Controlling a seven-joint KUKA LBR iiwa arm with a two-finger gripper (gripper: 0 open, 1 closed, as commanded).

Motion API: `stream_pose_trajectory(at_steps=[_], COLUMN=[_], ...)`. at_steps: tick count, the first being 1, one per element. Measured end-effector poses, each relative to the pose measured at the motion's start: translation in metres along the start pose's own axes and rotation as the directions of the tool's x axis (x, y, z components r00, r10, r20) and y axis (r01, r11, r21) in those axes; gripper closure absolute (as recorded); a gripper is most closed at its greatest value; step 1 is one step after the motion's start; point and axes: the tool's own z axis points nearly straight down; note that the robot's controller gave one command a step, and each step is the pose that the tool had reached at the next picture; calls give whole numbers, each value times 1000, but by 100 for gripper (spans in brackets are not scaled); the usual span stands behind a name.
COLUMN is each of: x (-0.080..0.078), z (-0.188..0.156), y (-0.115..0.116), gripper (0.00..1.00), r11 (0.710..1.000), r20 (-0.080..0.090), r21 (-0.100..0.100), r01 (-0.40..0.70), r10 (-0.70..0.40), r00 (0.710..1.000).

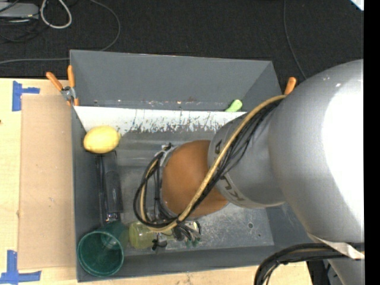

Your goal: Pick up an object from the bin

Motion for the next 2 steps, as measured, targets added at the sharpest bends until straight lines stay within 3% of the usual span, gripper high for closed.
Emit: stream_pose_trajectory(at_steps=[2], x=[3], z=[-16], y=[0], gripper=[100], r11=[1000], r20=[-10], r21=[1], r01=[-3], r10=[3], r00=[1000])
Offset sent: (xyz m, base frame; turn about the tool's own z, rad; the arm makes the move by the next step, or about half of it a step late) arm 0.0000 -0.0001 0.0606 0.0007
